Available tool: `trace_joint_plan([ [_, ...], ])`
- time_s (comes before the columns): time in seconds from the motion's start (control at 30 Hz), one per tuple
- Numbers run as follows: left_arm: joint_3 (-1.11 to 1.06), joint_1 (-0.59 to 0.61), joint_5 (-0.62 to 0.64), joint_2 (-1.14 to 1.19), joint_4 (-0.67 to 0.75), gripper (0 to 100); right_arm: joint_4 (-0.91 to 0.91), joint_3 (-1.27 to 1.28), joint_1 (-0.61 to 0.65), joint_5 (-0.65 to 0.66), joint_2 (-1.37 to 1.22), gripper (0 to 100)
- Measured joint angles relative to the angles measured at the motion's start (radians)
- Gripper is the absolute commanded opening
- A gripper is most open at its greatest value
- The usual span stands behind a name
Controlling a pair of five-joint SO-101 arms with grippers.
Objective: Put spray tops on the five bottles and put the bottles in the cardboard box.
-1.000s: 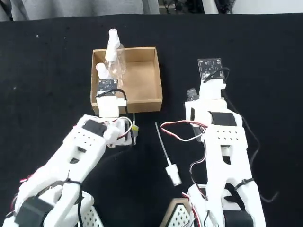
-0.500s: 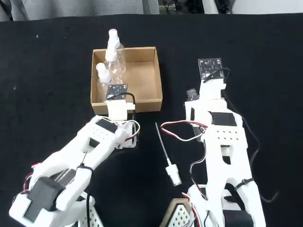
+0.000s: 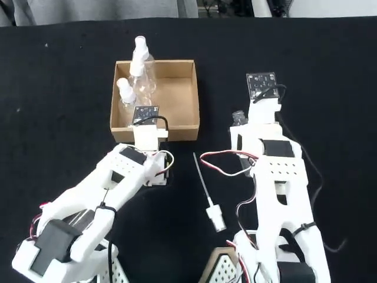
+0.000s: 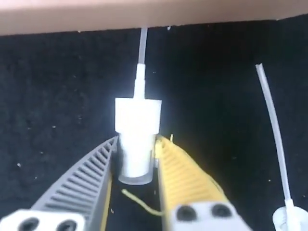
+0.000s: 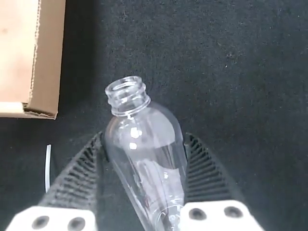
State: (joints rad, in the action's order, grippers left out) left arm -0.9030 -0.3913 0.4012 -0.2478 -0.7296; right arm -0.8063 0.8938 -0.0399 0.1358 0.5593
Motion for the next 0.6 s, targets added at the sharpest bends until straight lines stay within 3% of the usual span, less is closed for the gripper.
trace_joint_plan([
  [0.4, 0.008, 0.0, 0.0, 0.0, -0.046, 3, 0.0, 0.0, 0.0, 0.0, 0.0, 5.7],
  [0.6, 0.04, 0.0, 0.0, -0.002, -0.186, 3, 0.0, 0.0, 0.0, 0.0, 0.0, 5.7],
])
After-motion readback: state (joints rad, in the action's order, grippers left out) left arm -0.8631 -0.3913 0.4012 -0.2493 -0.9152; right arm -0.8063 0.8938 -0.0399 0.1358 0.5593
